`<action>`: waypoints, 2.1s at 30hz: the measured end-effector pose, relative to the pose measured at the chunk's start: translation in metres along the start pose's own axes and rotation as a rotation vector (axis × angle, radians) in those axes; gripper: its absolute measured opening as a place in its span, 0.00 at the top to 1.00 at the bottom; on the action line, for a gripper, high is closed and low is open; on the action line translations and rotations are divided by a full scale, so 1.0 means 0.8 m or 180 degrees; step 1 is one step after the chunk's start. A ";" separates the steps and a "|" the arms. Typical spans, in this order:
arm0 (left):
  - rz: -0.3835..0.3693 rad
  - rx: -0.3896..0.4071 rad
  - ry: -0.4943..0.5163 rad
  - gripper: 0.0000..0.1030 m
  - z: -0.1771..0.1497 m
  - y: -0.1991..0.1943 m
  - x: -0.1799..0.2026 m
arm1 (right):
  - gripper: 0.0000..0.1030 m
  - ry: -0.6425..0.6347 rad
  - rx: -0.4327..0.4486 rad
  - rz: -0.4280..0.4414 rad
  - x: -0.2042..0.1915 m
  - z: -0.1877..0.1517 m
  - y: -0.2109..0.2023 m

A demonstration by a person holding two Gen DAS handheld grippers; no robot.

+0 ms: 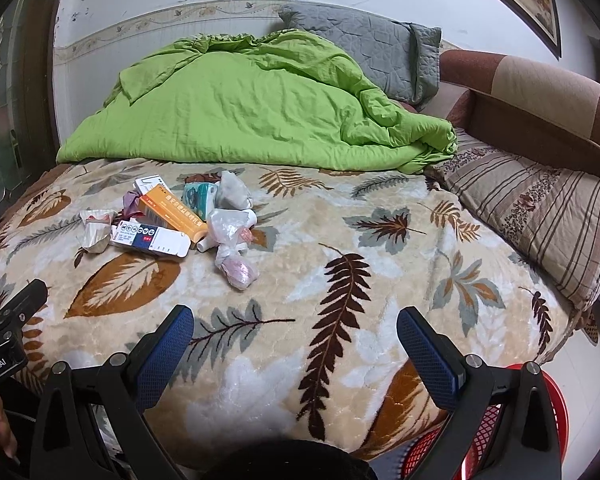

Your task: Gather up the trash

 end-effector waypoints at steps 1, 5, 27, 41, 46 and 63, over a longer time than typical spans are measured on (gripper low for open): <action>0.0002 -0.0001 0.0001 0.00 0.000 0.000 0.000 | 0.00 -0.0005 -0.0001 0.0001 0.000 0.000 0.000; 0.0000 -0.0012 -0.0004 0.00 -0.003 0.002 0.000 | 0.00 -0.0007 -0.0001 -0.0002 0.000 0.001 0.000; -0.0002 -0.0028 -0.0007 0.00 -0.005 0.003 0.000 | 0.00 -0.0010 -0.0013 -0.0002 0.000 0.001 0.001; -0.0437 -0.0366 -0.0304 0.00 -0.003 0.037 -0.006 | 0.13 0.0078 -0.0545 0.0682 -0.013 0.013 0.050; -0.0701 -0.0554 -0.0558 0.07 0.020 0.063 -0.019 | 0.25 0.0061 -0.0860 0.0906 -0.045 0.047 0.108; -0.1028 -0.1120 -0.1707 0.21 0.092 0.224 -0.078 | 0.67 0.0281 -0.1093 0.0964 -0.060 0.075 0.199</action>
Point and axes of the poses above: each gripper's, at about its wrist camera, not at the fingertips, and y roughly the way its jaws point, x to its right, z to its top, the point moved 8 cm from there along y, roughly the way its jaws point, and after that the axes turned 12 degrees about -x, right-handed, at the moved point
